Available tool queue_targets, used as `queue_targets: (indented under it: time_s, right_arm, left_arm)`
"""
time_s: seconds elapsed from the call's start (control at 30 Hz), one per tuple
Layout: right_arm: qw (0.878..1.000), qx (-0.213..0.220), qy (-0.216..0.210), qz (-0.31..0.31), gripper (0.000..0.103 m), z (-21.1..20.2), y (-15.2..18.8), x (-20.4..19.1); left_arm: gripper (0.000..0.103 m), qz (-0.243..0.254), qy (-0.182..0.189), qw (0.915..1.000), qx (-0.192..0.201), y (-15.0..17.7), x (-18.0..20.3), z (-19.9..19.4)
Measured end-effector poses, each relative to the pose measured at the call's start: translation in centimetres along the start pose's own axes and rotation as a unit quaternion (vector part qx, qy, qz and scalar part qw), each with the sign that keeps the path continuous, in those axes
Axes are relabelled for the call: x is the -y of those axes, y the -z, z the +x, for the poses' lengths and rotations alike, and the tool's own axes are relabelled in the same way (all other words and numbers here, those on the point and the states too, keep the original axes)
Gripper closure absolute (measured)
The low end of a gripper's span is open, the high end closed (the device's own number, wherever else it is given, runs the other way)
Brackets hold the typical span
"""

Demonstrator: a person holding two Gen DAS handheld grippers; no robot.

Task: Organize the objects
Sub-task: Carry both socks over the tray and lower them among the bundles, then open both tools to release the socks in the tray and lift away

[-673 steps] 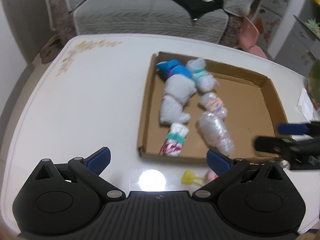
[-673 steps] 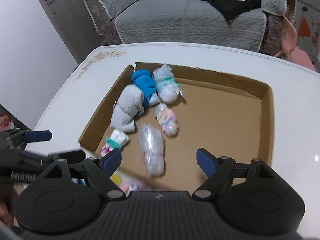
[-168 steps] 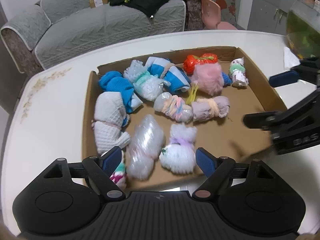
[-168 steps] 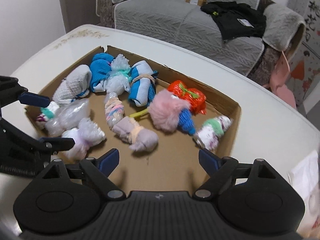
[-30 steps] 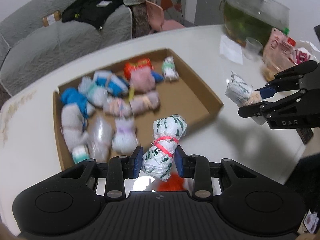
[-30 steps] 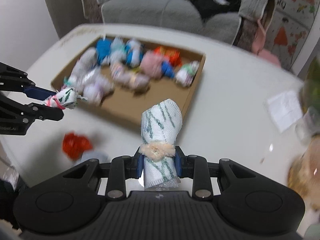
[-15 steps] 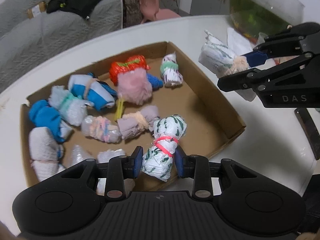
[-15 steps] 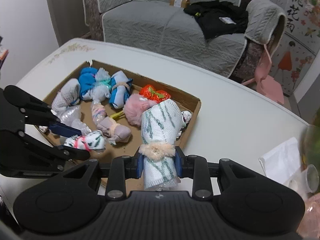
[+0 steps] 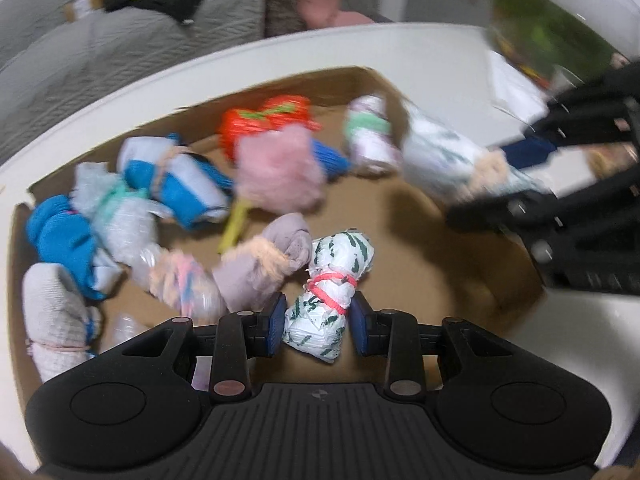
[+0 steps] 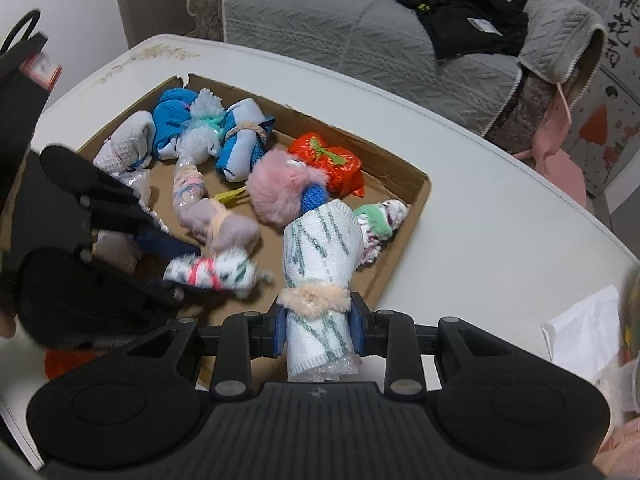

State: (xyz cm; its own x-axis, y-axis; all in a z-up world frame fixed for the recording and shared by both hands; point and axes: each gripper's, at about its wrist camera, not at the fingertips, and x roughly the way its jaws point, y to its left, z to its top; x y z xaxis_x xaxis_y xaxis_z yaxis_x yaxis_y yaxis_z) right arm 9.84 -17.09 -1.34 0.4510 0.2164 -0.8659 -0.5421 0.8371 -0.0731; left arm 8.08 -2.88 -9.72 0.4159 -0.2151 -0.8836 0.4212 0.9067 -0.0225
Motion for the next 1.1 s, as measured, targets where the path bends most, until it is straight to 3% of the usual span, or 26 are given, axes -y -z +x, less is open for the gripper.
queue_targets:
  time_s: [0.2,0.53,0.93,1.03,1.1]
  right_arm:
    - [1.000,-0.007,-0.007,-0.008,0.075,1.8,-1.0,-0.4]
    - [0.999,-0.044,-0.005,0.015,0.075,4.4,-0.8,-0.7]
    - [0.999,-0.023,-0.009,0.019,0.074,4.2,-0.8,-0.6]
    - [1.000,-0.020,-0.006,0.014,0.071,4.1,-0.8,-0.6]
    - [1.000,-0.015,-0.003,0.012,0.062,3.9,-0.8,-0.8]
  left_arm:
    - [0.062,-0.028,-0.023,0.9992,0.015,-0.3,-1.0,0.3]
    - [0.062,-0.032,-0.044,0.9983,0.021,-0.4,-0.5,0.5]
    - [0.060,-0.046,-0.046,0.9975,0.027,-0.3,-0.9,0.5]
    - [0.057,-0.053,-0.046,0.9972,0.025,-0.3,-1.0,0.3]
    - [0.054,-0.062,-0.047,0.9967,0.023,-0.3,-1.3,0.2]
